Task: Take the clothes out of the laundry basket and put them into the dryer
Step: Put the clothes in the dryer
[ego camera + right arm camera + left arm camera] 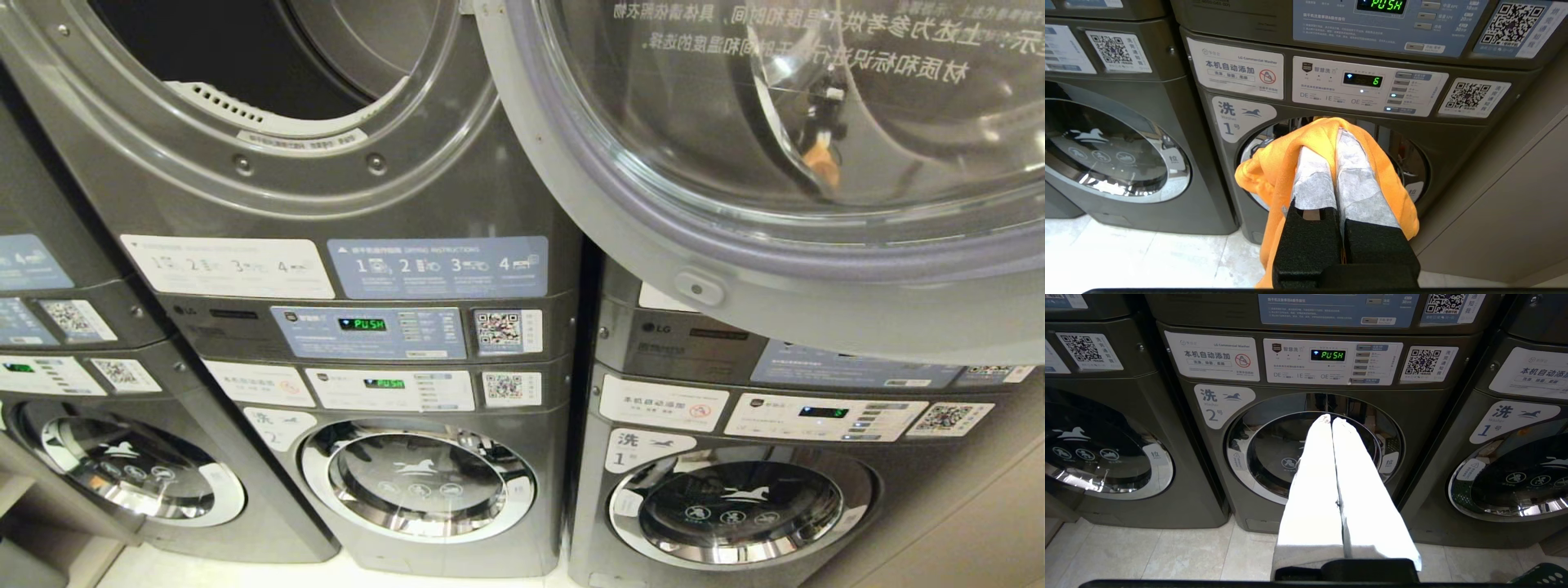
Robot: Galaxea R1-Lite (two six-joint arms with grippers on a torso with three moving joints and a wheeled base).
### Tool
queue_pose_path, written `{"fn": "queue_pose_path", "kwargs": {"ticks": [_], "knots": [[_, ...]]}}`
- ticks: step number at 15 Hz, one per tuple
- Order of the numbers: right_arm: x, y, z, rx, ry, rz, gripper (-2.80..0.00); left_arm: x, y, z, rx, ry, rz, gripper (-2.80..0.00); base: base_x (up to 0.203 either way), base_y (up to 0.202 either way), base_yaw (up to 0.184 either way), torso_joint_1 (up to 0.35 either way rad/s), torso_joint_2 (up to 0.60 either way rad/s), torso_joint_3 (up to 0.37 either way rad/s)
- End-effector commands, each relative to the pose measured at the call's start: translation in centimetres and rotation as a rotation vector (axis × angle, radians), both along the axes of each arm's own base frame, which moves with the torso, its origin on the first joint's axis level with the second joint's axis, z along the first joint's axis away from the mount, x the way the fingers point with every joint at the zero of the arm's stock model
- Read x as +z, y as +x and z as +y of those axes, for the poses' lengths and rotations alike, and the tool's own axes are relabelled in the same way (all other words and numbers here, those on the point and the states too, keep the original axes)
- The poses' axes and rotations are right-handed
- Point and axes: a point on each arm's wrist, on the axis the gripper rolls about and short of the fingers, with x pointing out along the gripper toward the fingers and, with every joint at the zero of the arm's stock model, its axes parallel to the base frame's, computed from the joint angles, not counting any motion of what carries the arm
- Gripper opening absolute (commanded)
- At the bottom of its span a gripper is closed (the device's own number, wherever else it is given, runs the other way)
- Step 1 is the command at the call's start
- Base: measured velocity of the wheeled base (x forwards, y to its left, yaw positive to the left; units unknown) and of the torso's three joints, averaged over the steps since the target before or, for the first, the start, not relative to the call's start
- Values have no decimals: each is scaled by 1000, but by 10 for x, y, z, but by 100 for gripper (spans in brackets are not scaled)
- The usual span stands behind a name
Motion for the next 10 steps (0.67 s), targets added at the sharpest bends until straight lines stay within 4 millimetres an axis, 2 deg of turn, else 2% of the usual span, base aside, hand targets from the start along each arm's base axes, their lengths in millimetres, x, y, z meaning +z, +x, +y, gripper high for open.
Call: {"fn": "queue_pose_path", "kwargs": {"ticks": [1, 8, 10], "knots": [[0, 0, 0, -1, 4, -1, -280, 0, 0, 0, 0, 0, 2, -280, 0, 0, 0, 90, -149, -71], [0, 0, 0, -17, 66, -2, -280, 0, 0, 0, 0, 0, 2, -280, 0, 0, 0, 67, -127, -66], [0, 0, 0, -11, 23, -2, -280, 0, 0, 0, 2, 3, 2, -280, 4, -11, 103, 75, -152, -74]]}}
